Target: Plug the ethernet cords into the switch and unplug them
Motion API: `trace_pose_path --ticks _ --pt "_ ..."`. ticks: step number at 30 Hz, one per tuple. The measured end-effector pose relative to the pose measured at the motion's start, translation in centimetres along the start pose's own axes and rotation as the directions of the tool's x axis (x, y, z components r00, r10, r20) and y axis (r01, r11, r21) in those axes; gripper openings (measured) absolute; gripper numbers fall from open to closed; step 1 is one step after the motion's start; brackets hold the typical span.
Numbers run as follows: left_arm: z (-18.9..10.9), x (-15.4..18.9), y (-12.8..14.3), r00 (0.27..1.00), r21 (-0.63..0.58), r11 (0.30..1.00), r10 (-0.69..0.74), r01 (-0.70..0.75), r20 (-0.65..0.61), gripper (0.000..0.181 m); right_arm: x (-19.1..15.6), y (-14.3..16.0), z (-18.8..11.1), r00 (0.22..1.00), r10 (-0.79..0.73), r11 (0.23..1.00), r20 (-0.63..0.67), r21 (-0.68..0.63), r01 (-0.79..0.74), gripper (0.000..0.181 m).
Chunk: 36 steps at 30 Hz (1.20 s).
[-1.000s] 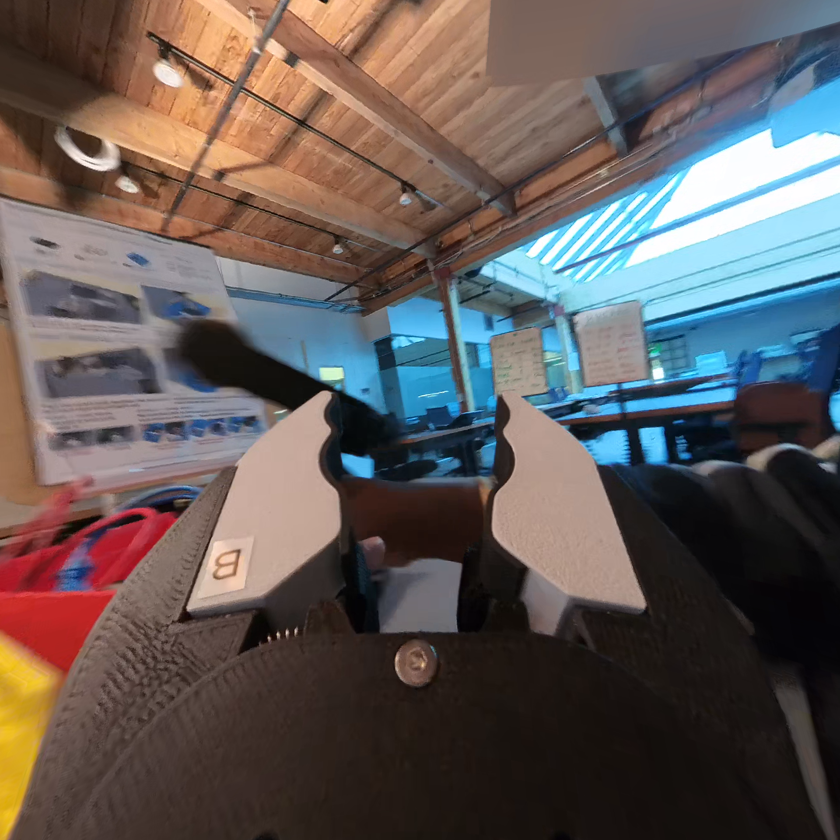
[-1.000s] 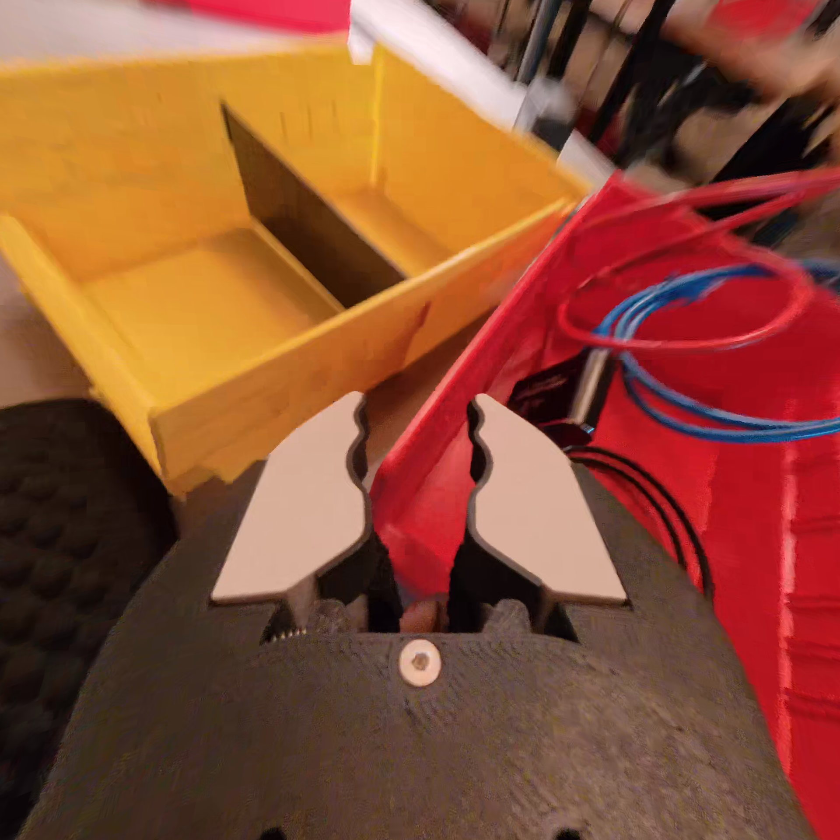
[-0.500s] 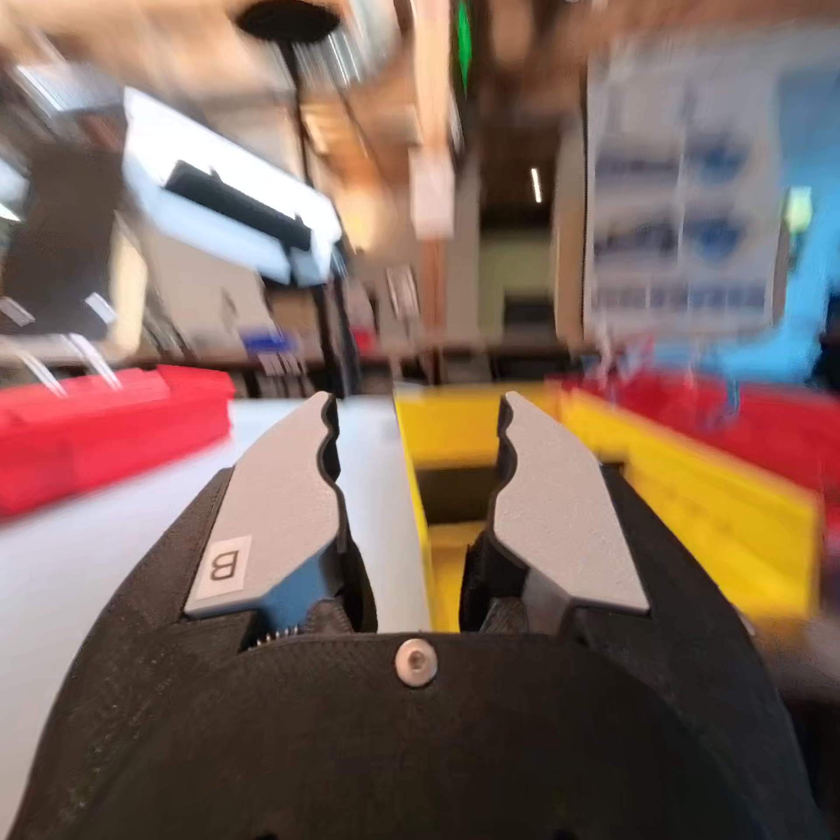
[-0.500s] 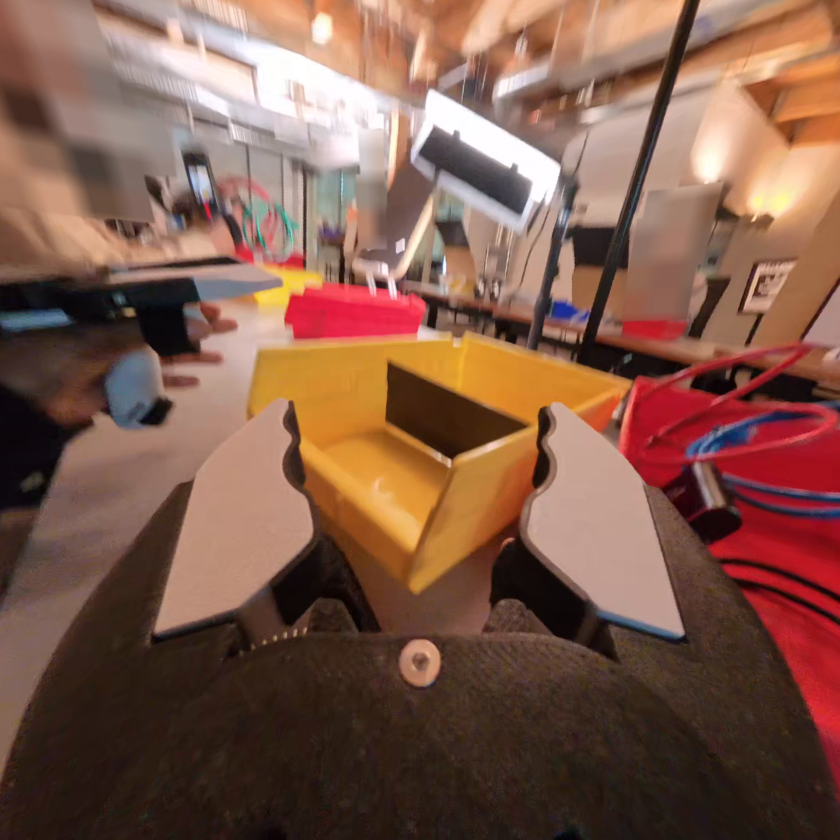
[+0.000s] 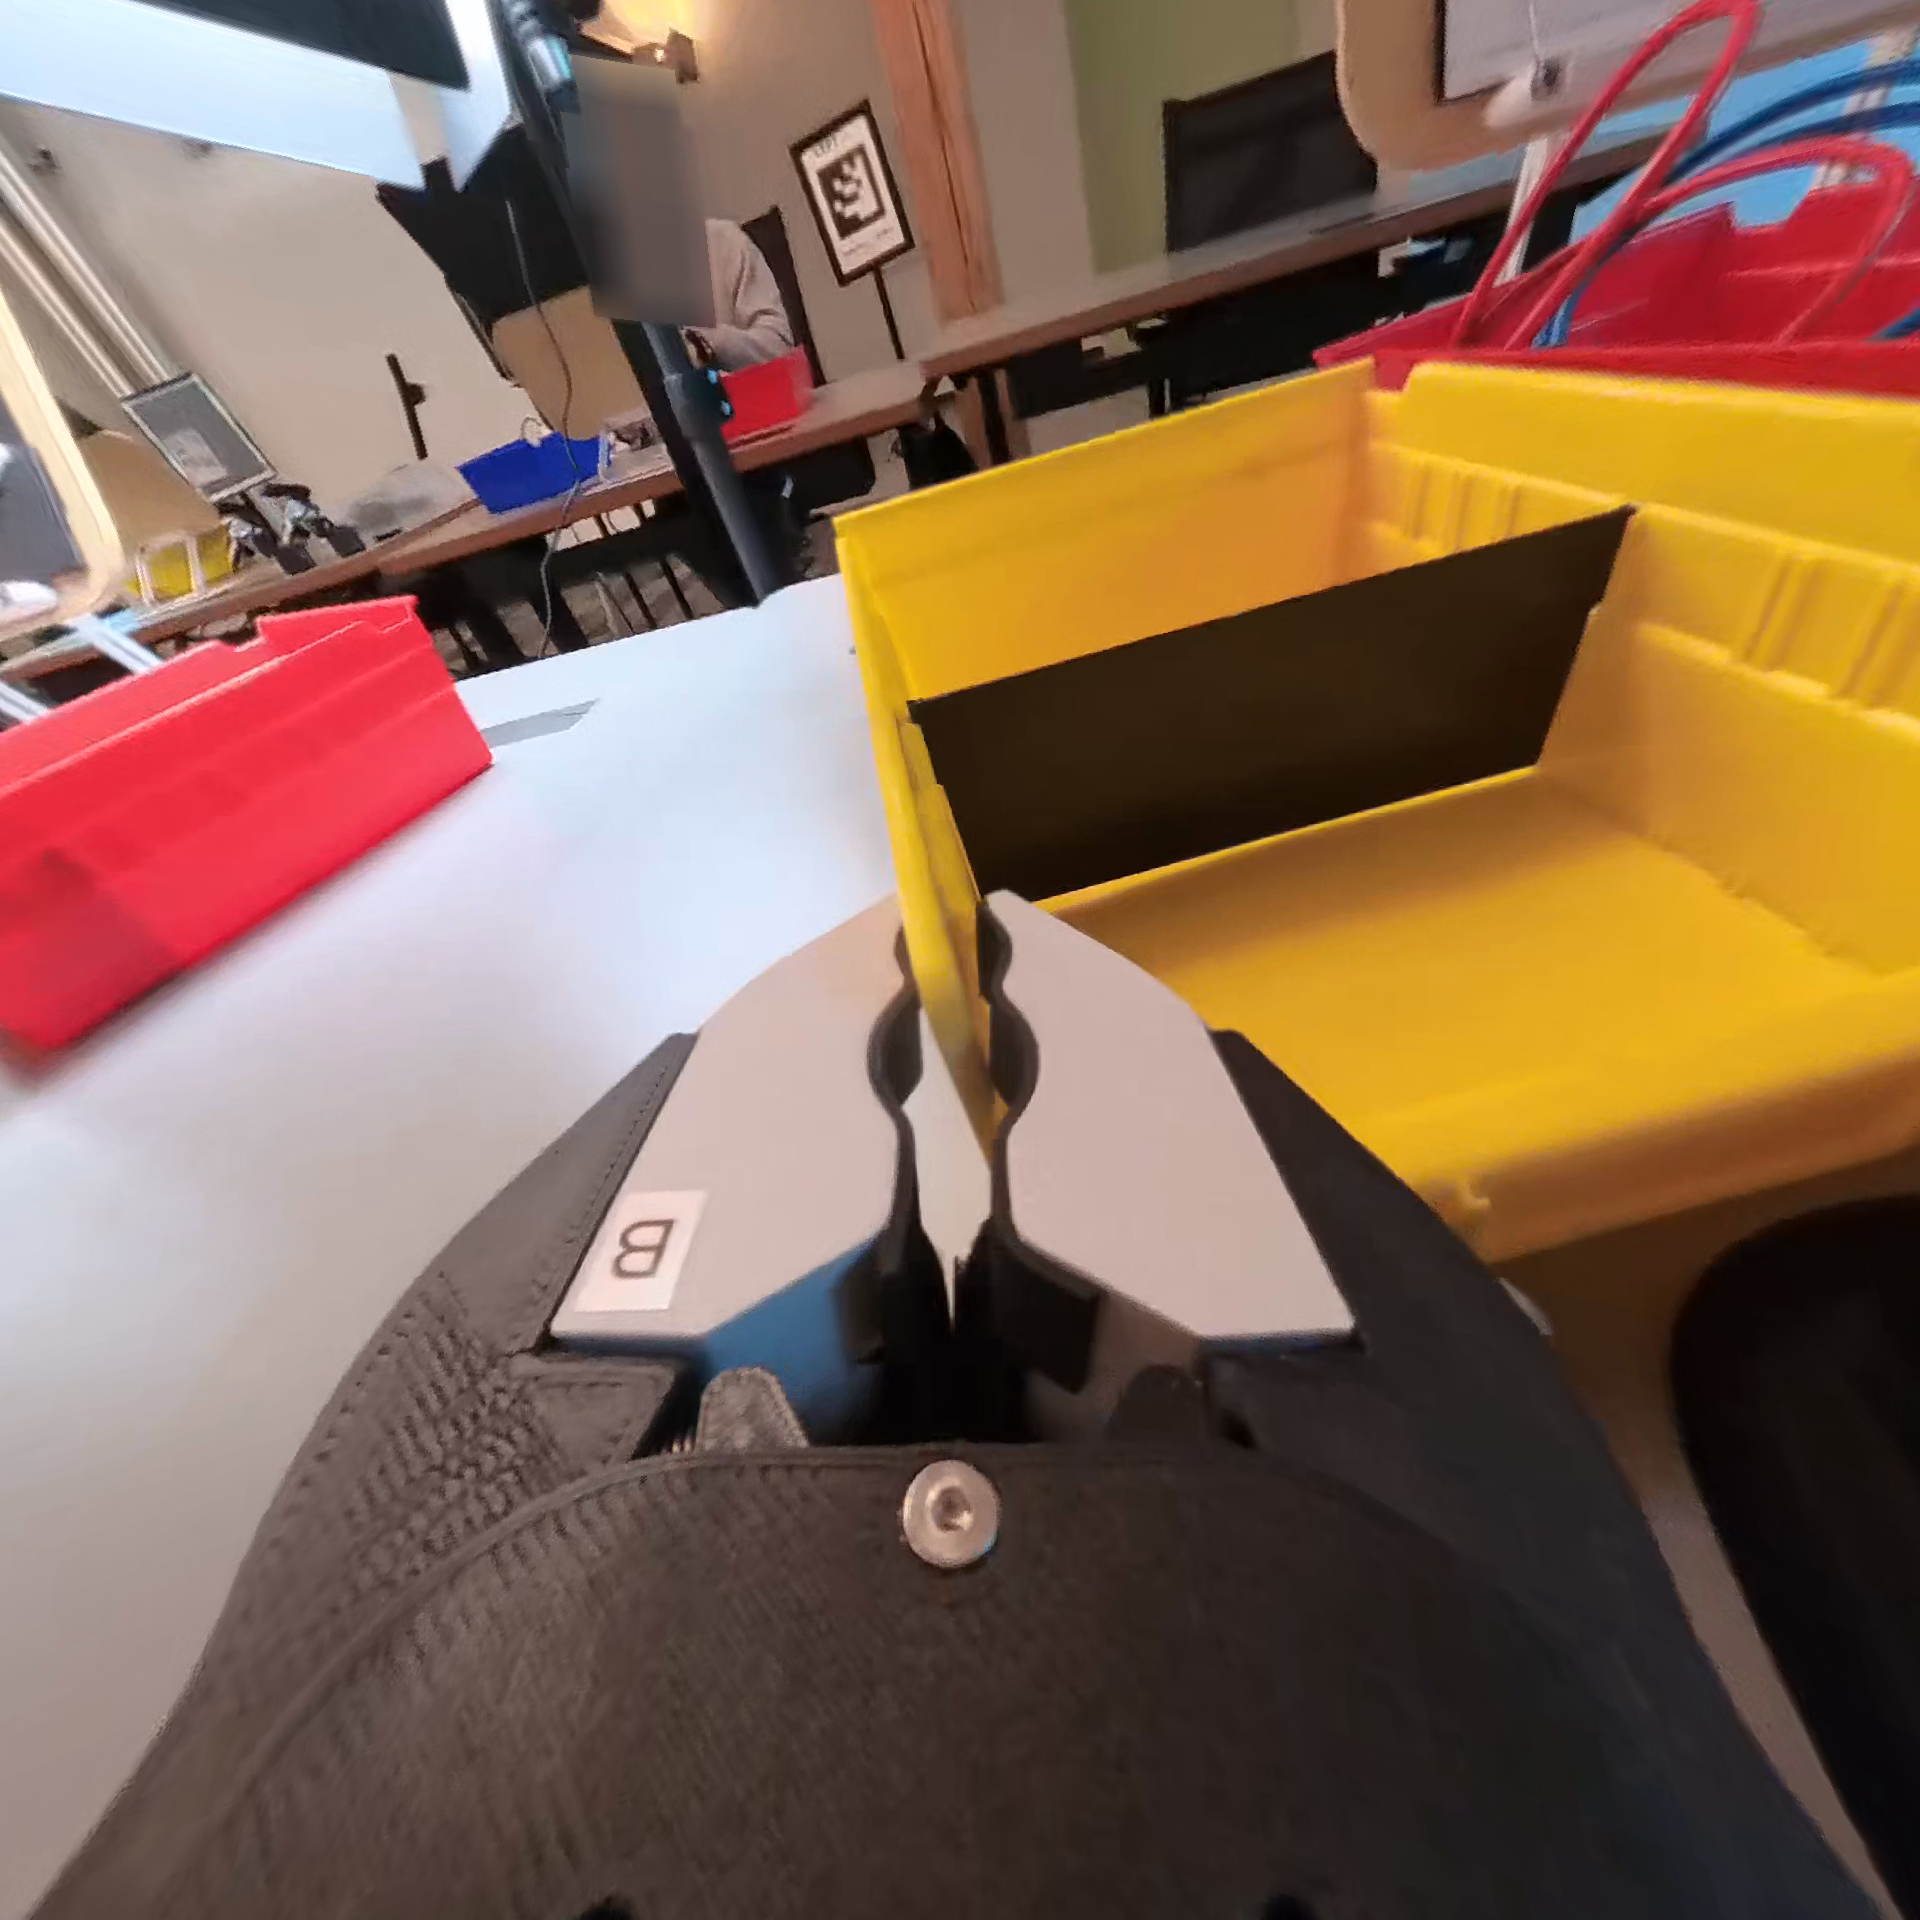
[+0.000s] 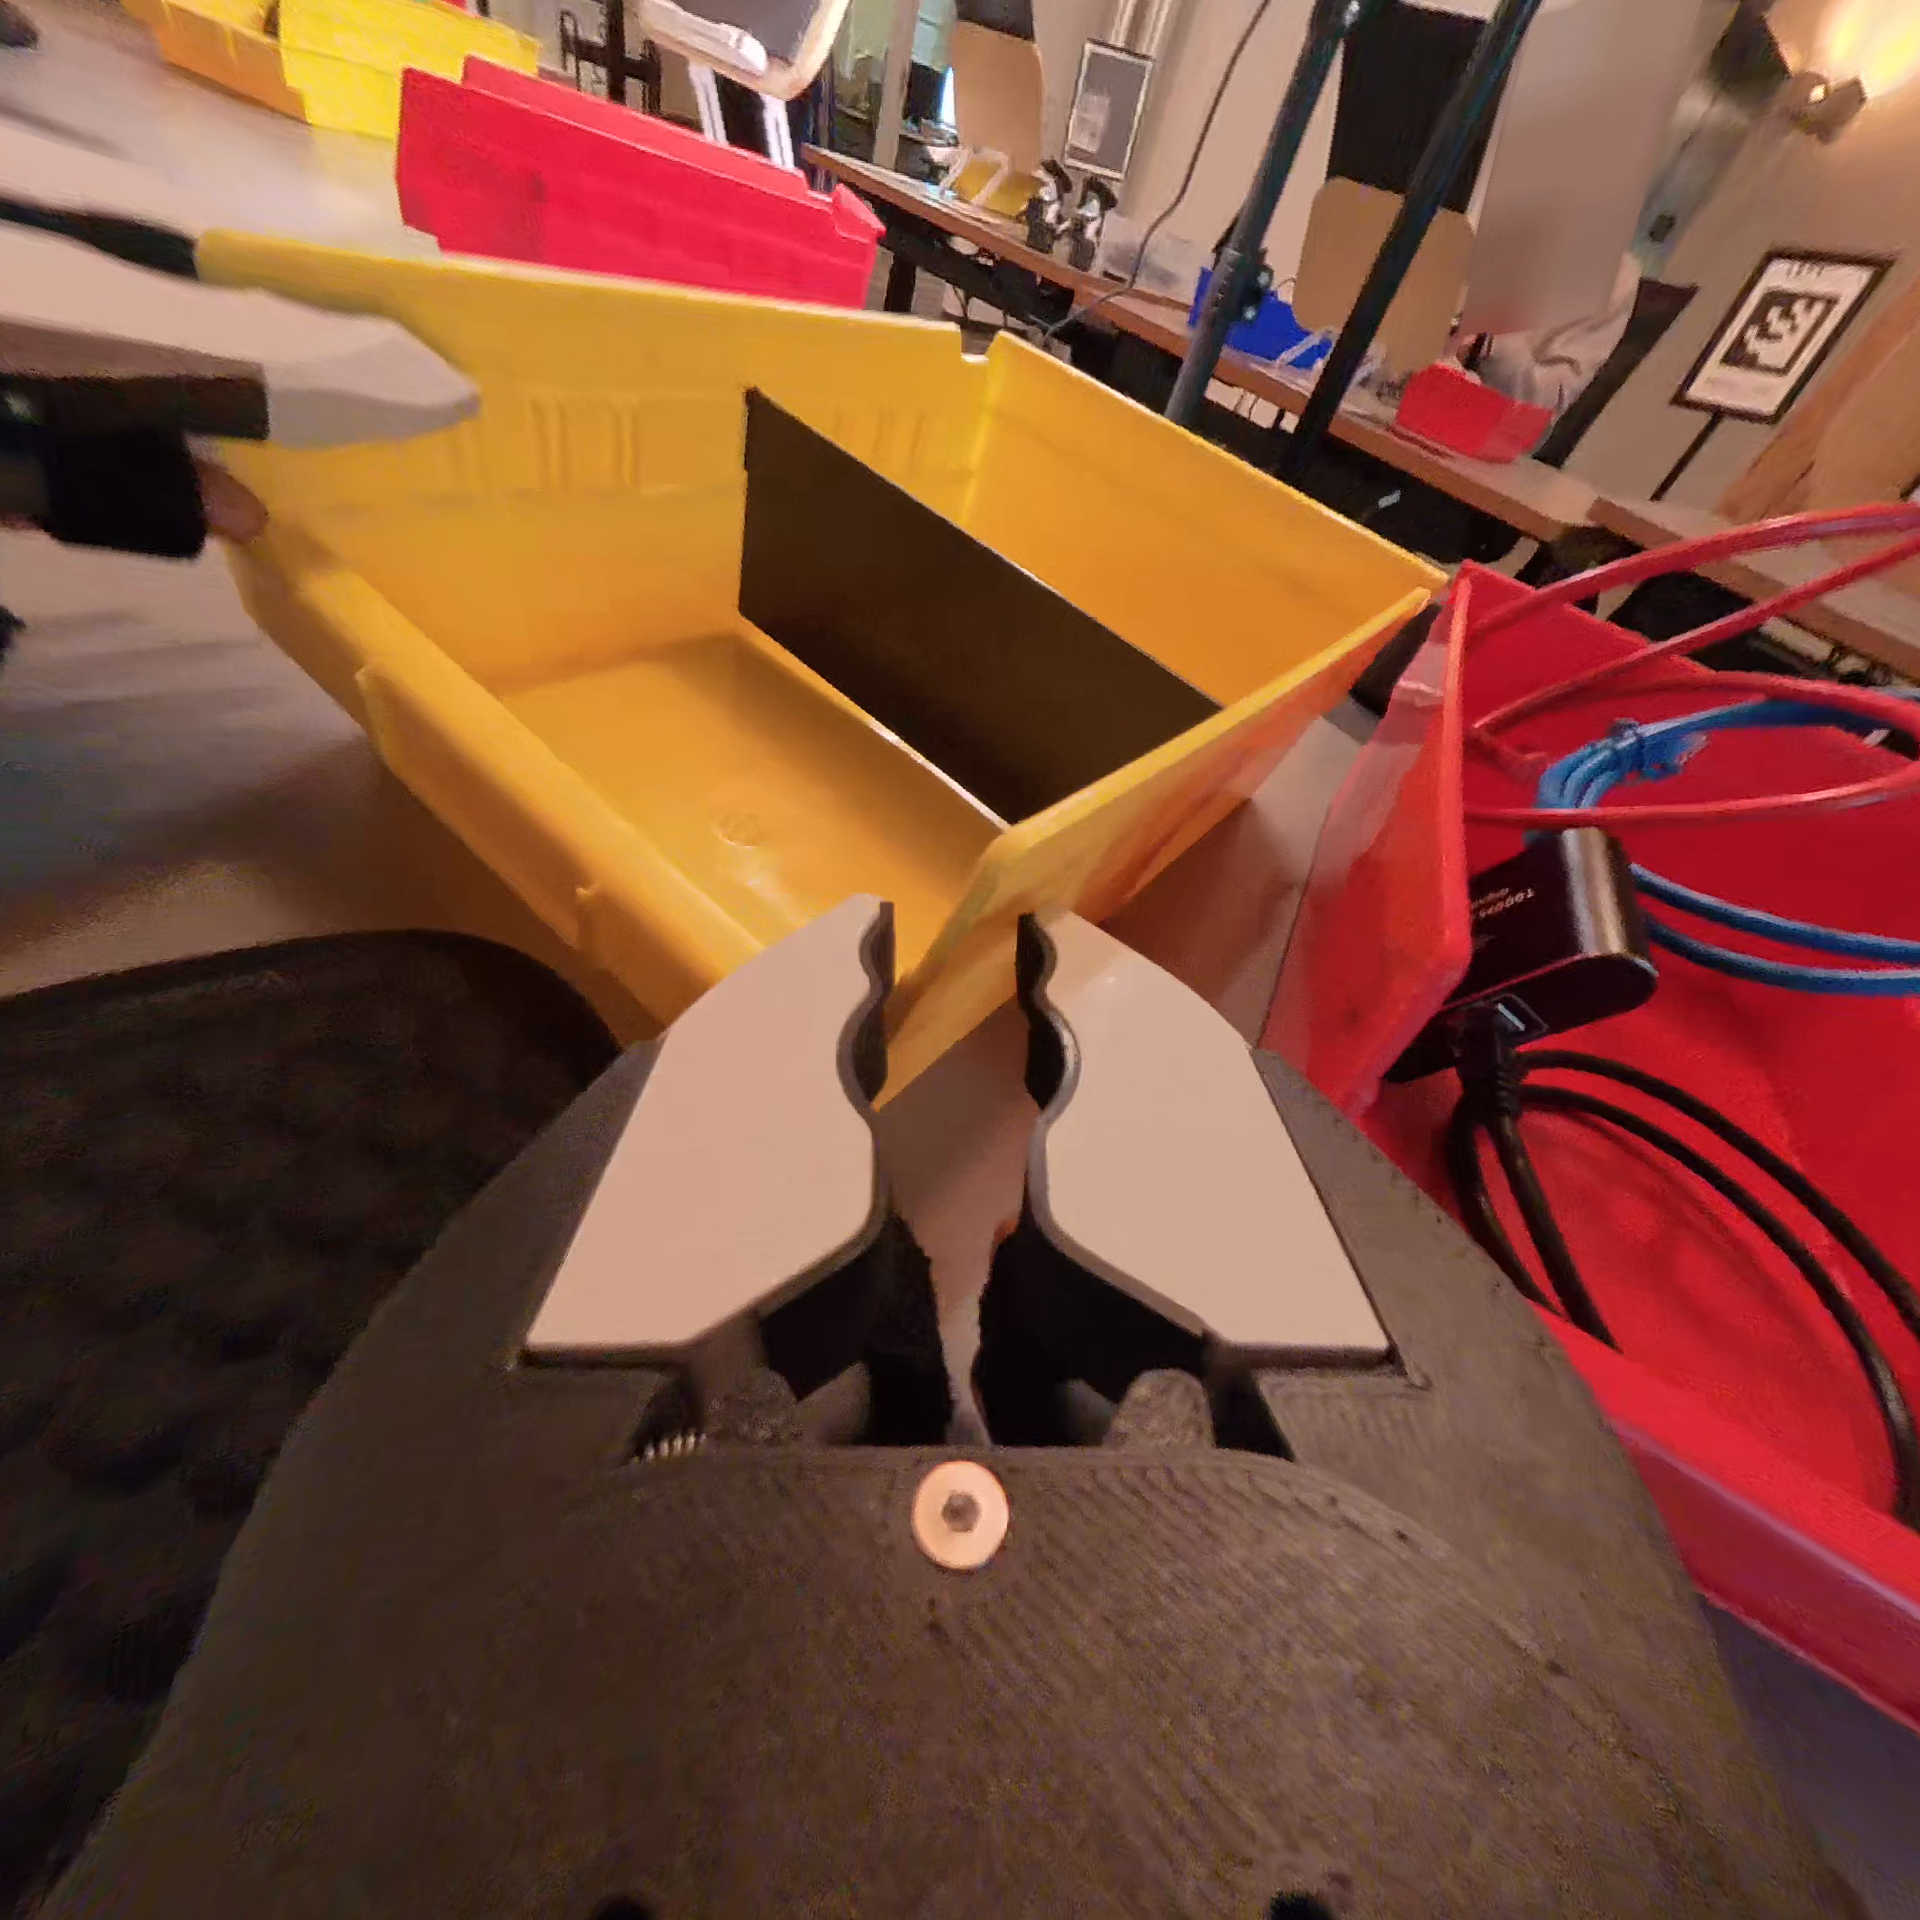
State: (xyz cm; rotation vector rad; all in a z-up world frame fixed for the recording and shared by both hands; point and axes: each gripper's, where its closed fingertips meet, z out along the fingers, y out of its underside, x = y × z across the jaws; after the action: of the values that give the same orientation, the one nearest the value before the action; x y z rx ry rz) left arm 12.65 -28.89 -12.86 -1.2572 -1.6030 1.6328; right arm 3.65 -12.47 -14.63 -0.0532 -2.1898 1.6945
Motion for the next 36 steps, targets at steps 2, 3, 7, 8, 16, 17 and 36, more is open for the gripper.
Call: trace_pose_path --ticks 2,3,7,8,16,17,36 --pt "-0.8 -0.2 -1.2 0.997 0.045 0.998 0.047 -0.05 0.06 0.004 -0.2 0.0 -0.1 0.997 -0.076 0.997 -0.021 0.004 0.076 0.021" --pt "-1.4 -0.5 -2.4 0.991 0.091 0.993 0.071 -0.081 0.11 0.002 -0.3 -0.1 -0.2 0.993 -0.111 0.994 -0.037 0.009 0.112 0.02" --pt "-4.6 -0.8 -6.7 0.965 0.189 0.965 0.138 -0.182 0.225 0.002 -0.2 -2.2 -1.3 0.989 -0.131 0.983 -0.064 0.124 0.138 0.02" --pt "-5.5 -0.8 -7.8 0.96 0.237 0.952 0.133 -0.193 0.244 0.002 0.0 -3.2 -2.0 0.985 -0.149 0.972 -0.086 0.173 0.162 0.02" --pt "-13.3 4.3 -17.7 0.971 0.741 0.652 -0.026 -0.163 0.237 0.005 4.6 -10.9 -12.8 0.843 -0.288 0.779 -0.455 0.4 0.483 0.017" --pt "-13.6 5.5 -18.8 0.976 0.769 0.619 -0.02 -0.159 0.218 0.005 5.5 -11.0 -14.3 0.82 -0.296 0.769 -0.49 0.387 0.509 0.017" --pt "-2.4 38.8 -26.8 0.871 0.687 0.705 0.212 0.178 -0.444 0.007 25.7 3.7 -35.1 0.658 -0.262 0.96 -0.706 -0.123 0.25 0.019"
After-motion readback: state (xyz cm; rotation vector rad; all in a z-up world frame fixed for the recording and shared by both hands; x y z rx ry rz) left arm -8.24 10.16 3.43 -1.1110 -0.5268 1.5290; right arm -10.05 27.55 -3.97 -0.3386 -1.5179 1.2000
